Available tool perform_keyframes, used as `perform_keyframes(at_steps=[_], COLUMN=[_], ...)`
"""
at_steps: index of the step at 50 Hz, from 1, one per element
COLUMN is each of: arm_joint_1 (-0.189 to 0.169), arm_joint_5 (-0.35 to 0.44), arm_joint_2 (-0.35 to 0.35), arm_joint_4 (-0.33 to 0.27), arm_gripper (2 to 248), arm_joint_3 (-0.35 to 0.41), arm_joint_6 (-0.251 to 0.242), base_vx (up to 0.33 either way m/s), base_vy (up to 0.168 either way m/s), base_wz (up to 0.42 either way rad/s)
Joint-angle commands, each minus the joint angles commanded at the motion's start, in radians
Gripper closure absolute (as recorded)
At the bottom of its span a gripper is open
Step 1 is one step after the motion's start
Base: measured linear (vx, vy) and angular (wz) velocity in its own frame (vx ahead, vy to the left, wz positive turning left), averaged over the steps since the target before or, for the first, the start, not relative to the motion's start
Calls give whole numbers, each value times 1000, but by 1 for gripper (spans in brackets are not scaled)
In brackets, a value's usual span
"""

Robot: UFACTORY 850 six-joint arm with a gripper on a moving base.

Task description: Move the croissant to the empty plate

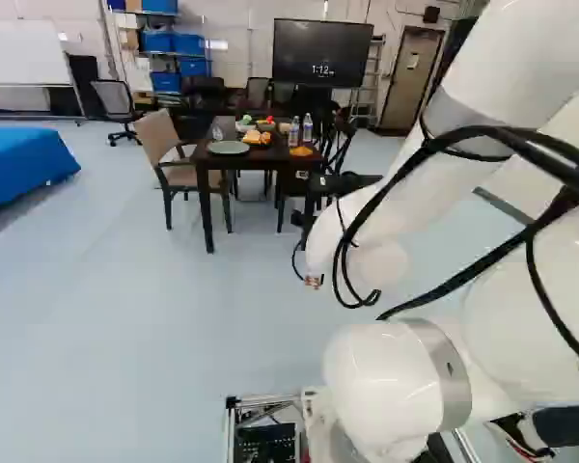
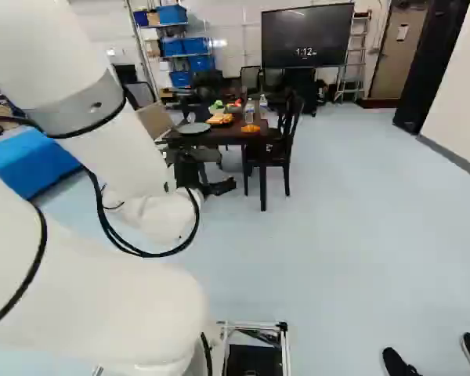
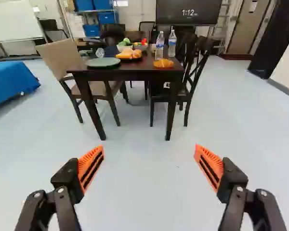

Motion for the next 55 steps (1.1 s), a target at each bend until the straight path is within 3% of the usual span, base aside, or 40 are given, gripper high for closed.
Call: perform_keyframes(at_steps=[55], arm_joint_1=[0], arm_joint_5=[0], arm_joint_2=[0], arm_joint_4=[0], arm_gripper=[3], arm_joint_3=[0], arm_joint_6=[0], base_vx=[73], base_vy=[-2], base_wz=[-9])
